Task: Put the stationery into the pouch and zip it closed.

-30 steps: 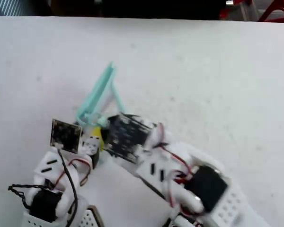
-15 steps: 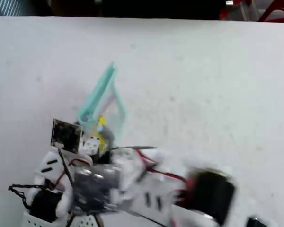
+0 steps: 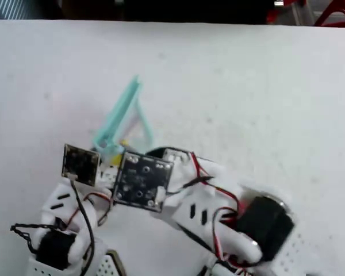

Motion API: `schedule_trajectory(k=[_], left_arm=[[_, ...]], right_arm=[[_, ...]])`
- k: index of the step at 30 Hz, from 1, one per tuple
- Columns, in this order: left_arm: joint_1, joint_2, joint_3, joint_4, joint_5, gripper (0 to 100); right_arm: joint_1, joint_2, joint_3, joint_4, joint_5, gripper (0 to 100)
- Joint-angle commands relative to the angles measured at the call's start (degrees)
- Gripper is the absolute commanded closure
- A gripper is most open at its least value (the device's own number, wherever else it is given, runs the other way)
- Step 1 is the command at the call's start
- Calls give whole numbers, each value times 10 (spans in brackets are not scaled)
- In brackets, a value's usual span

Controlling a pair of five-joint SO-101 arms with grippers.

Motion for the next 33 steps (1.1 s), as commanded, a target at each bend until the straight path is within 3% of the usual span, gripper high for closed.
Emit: schedule_trajectory(k=[1,5,9,17,23,29,33], left_arm=[[-2,-6,-6,-23,3,979],[-2,-6,-5,-23,3,979],[-2,-6,-5,-23,3,979],[-1,-6,-6,-23,3,979],[-2,-6,-6,-23,3,979],[-2,-6,-5,-23,3,979],[-2,-6,-4,-24,3,979]], right_arm=[[24,-24,113,-117,8,758],[27,-22,190,-217,9,785],[24,-7,192,-242,9,789],[-7,11,164,-240,8,805],[-7,43,162,-253,4,987],[-11,-7,156,-237,4,980],[-64,-47,101,-170,4,980]])
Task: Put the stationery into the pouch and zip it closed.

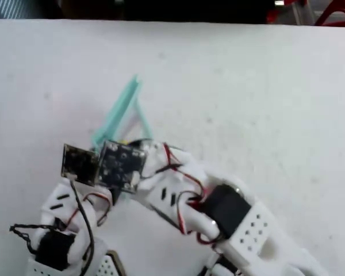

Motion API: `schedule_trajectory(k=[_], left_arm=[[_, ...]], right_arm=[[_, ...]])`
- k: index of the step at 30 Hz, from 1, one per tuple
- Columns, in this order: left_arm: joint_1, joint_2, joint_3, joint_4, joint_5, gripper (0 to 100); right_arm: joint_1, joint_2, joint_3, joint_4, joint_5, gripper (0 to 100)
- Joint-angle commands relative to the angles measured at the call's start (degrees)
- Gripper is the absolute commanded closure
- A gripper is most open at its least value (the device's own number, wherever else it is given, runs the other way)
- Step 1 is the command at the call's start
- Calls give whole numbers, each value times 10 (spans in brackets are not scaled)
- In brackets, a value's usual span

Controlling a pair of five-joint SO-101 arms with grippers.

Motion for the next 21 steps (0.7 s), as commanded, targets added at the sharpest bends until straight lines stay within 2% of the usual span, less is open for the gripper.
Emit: schedule_trajectory(k=[1,5,9,13,16,21], left_arm=[[-2,-6,-4,-24,3,979],[-1,-6,-4,-24,3,979],[-2,-6,-4,-23,3,979],[-2,-6,-4,-23,3,979],[-2,-6,-4,-23,3,979],[-1,-6,-4,-23,3,979]], right_arm=[[-67,-37,-92,66,3,980],[-138,1,-157,134,17,980],[-185,87,-161,206,77,980],[-260,116,-210,267,102,980],[-276,134,-240,304,124,980],[-308,156,-238,307,137,980]])
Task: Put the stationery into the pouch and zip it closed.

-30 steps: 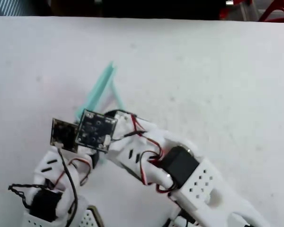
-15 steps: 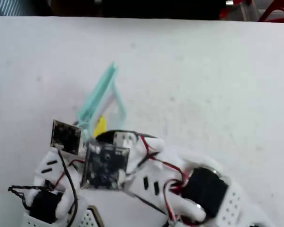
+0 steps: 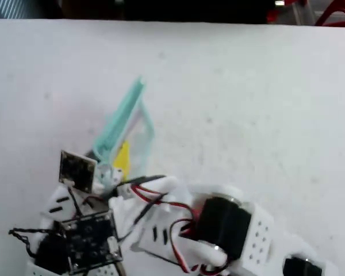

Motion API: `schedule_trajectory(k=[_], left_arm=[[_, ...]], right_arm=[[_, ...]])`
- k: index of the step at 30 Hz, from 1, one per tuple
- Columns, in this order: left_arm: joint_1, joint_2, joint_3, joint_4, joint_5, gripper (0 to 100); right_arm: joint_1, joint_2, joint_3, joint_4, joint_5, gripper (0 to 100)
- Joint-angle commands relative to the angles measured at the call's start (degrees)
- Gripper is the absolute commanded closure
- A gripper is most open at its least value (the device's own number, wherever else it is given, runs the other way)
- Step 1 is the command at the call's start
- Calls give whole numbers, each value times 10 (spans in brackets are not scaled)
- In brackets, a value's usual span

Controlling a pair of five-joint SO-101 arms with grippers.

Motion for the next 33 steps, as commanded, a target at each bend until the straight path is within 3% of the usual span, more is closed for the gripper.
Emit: schedule_trajectory(k=[1,9,21,26,33], left_arm=[[-7,3,-4,-23,6,979],[-4,3,-4,-23,6,979],[-7,3,-22,-4,6,979],[-5,3,-98,74,6,979],[-3,3,-73,50,-23,979]], right_arm=[[-114,18,8,24,34,980],[-193,16,43,24,43,980],[-147,-13,69,26,43,980],[-28,-46,96,25,55,979],[136,-114,112,24,62,974]])
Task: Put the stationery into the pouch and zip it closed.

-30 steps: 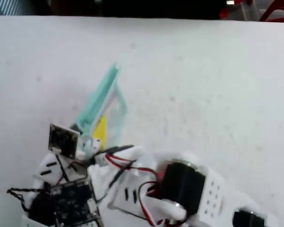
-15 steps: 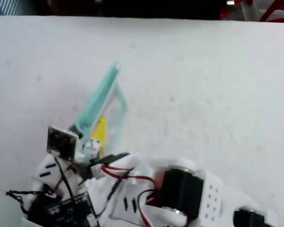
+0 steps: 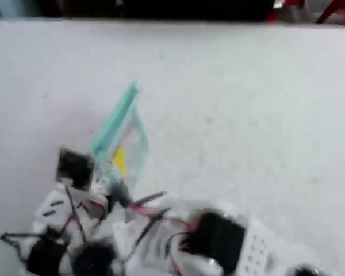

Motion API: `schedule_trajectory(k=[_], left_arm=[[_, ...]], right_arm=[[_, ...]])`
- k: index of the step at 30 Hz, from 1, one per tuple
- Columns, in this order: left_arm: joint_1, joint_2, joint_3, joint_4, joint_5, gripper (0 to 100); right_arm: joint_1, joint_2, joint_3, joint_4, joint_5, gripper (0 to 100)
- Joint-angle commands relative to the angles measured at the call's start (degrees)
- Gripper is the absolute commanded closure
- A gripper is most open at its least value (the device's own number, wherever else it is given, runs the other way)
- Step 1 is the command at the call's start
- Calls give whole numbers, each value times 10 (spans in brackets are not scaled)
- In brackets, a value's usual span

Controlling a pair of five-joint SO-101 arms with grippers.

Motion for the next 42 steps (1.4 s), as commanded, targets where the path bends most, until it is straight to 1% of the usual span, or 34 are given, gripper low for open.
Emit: schedule_trajectory(k=[1,4,7,8,9,11,13,14,16,18,23,25,33,38,42], left_arm=[[1,-7,-11,-32,-11,979],[0,-7,-1,-41,-11,979],[-1,-7,2,-43,-10,979],[-1,-7,2,-43,-10,979],[0,-7,2,-43,-10,979],[0,-7,3,-42,-10,979],[1,-7,3,-41,-12,979],[2,-7,3,-40,-13,979],[2,-7,2,-40,-24,979],[12,-7,2,-38,-50,979],[91,-7,3,-14,-117,980],[112,-7,3,-5,-139,980],[116,-7,4,-4,-143,980],[116,-7,4,-5,-143,980],[119,-7,4,-2,-143,980]], right_arm=[[74,-41,-5,11,11,973],[138,-76,-6,-15,8,954],[205,-102,-5,-86,7,876],[220,-104,-4,-117,-2,875],[233,-104,-4,-154,-31,901],[243,-104,-5,-225,-102,991],[245,-104,-6,-264,-142,967],[243,-104,-7,-272,-149,981],[242,-105,-7,-273,-155,979],[245,-105,-6,-268,-158,981],[243,-112,-7,-228,-158,981],[245,-121,-5,-217,-158,981],[241,-127,-2,-182,-158,981],[196,-72,-6,-164,-154,981],[190,-42,-32,-177,-153,981]])
